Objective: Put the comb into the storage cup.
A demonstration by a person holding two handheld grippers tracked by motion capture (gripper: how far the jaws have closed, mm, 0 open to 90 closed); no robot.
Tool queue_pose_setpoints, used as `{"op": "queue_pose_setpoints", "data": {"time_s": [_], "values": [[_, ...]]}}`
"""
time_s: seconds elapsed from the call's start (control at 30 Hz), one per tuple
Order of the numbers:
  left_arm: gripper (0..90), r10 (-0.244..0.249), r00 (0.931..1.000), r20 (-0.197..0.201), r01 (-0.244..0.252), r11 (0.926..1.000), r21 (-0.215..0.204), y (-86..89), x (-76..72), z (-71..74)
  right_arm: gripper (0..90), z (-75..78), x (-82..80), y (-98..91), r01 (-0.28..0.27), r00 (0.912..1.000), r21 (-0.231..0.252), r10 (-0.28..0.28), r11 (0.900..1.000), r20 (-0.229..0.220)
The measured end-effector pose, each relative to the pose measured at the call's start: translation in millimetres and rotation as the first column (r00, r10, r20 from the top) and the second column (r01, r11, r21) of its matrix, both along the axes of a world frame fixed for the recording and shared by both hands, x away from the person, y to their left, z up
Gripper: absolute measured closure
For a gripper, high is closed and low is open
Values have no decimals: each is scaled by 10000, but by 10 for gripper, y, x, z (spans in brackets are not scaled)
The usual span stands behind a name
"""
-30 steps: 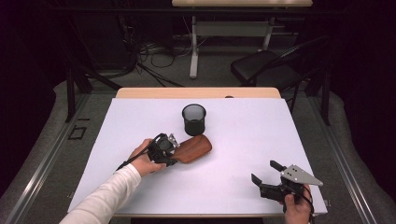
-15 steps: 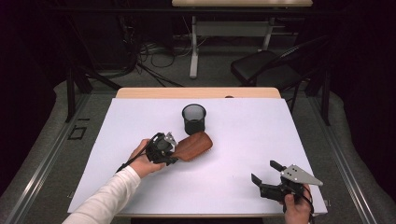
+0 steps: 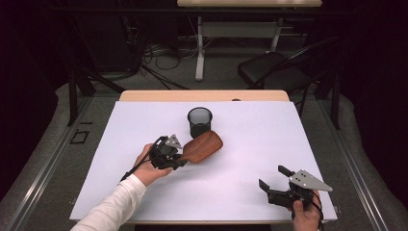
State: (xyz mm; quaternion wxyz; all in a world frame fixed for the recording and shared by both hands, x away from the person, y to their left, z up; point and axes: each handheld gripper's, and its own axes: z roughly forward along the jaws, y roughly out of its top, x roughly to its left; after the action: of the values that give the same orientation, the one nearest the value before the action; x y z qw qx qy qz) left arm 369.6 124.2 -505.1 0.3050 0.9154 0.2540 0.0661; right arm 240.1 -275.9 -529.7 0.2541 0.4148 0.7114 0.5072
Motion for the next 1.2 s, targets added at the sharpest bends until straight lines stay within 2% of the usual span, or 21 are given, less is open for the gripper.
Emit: {"op": "queue_pose_setpoints", "data": {"time_s": [0.23,0.33,0.47,0.6,0.67,0.7,0.9,1.2], "values": [[725,272,9993,254,-258,9981,-551,-6,-43,9,120,-2,2,-1,-12,10000,28,12,10000,19],[725,299,9988,384,-273,9975,-652,-14,-63,29,120,-1,1,1,-13,10000,23,13,10000,22],[725,398,9973,620,-333,9942,-1025,-11,-81,66,120,-2,2,1,-5,10000,-21,5,10000,43],[725,613,9953,750,-496,9876,-1487,1,-89,103,120,-4,4,3,1,10000,0,-1,10000,66],[724,682,9942,826,-543,9854,-1612,11,-92,126,120,-6,-2,13,25,10000,110,-25,9999,-43],[725,710,9936,877,-553,9839,-1700,12,-94,133,120,-6,6,4,-2,10000,-9,2,10000,73],[724,952,9891,1124,-711,9769,-2016,23,-107,176,120,-6,6,3,-5,10000,-21,6,10000,61],[724,1248,9823,1394,-854,9620,-2592,28,-124,235,120,-7,5,6,0,10000,-2,0,10000,27]]}}
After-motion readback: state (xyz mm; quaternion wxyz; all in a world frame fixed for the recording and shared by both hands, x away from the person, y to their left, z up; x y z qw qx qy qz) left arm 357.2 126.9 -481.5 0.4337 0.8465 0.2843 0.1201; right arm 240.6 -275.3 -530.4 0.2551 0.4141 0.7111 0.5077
